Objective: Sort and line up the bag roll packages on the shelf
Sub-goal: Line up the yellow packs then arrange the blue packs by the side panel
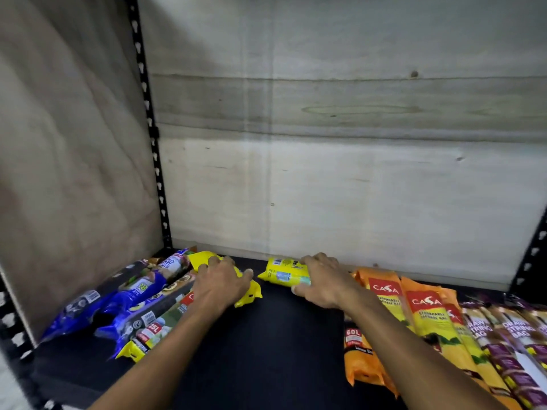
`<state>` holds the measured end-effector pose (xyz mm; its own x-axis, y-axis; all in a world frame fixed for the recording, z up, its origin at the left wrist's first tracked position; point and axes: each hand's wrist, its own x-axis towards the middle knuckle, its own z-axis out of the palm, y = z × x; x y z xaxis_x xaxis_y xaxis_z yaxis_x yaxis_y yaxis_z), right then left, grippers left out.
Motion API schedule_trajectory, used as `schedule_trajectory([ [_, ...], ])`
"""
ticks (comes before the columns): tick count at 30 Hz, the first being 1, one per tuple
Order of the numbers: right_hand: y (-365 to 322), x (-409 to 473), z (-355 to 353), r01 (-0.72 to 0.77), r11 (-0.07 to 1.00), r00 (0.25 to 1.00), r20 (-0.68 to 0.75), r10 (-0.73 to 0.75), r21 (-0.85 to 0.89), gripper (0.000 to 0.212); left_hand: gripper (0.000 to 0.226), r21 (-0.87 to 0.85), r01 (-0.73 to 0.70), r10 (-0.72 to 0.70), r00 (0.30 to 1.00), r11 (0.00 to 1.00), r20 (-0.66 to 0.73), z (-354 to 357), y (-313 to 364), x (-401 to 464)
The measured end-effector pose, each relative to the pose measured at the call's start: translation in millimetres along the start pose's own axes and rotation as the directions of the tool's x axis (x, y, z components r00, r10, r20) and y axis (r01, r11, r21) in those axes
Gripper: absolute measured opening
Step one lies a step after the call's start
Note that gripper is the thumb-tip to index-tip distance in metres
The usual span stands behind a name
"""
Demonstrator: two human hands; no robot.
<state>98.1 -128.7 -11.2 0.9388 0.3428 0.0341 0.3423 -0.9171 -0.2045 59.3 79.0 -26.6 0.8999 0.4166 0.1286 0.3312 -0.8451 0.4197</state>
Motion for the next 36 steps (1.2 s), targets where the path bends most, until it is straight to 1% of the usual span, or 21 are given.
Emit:
schedule_trajectory([
  [4, -9, 29, 9, 0.037, 0.995, 0.998, 0.048, -0.033, -0.092, 0.077, 0.073, 0.12, 0.068, -0.076, 0.995, 0.99, 0.064, -1, -2, 23],
  [10, -14, 61, 19, 0.048, 0.994, 0.991, 0.131, -0.034, -0.1, 0.076, 0.085, 0.246, 0.122, -0.164, 0.974, 0.961, 0.156, 3, 8, 46],
  [15, -10, 71, 19, 0.095, 0.992, 0.988, 0.133, -0.083, -0.088, 0.082, 0.09, 0.244, 0.121, -0.172, 0.964, 0.962, 0.201, 16, 11, 60],
  [18, -10, 66, 15, 0.132, 0.982, 0.989, 0.085, -0.121, -0.132, 0.087, 0.084, 0.224, 0.107, -0.155, 0.966, 0.969, 0.207, 19, 15, 63],
  [21, -7, 59, 5, 0.129, 0.982, 0.991, -0.011, -0.132, -0.14, 0.088, 0.079, 0.107, 0.091, -0.109, 0.978, 0.99, 0.176, 19, 19, 61],
  [24, -1, 50, -9, 0.081, 0.994, 0.988, -0.129, -0.09, -0.069, 0.091, 0.077, -0.077, 0.065, -0.055, 0.99, 0.995, 0.131, 18, 27, 52],
  [27, 7, 35, -21, 0.022, 1.0, 0.968, -0.249, -0.019, 0.009, 0.1, 0.078, -0.268, 0.061, -0.014, 0.985, 0.961, 0.172, 16, 34, 40],
  [29, 13, 24, -26, 0.005, 1.0, 0.94, -0.341, 0.004, 0.027, 0.093, 0.081, -0.445, 0.076, 0.033, 0.972, 0.893, 0.232, 14, 36, 33],
  [31, 16, 11, -27, -0.011, 0.998, 0.899, -0.436, 0.038, 0.063, 0.075, 0.08, -0.571, 0.058, 0.1, 0.965, 0.819, 0.242, 16, 36, 26],
  [33, 17, 1, -24, -0.028, 0.996, 0.859, -0.507, 0.066, 0.083, 0.063, 0.064, -0.619, 0.019, 0.176, 0.951, 0.785, 0.253, 19, 37, 16],
  [36, 17, -11, -18, -0.041, 0.995, 0.832, -0.549, 0.082, 0.087, 0.06, 0.041, -0.616, -0.008, 0.235, 0.928, 0.787, 0.288, 18, 36, 2],
])
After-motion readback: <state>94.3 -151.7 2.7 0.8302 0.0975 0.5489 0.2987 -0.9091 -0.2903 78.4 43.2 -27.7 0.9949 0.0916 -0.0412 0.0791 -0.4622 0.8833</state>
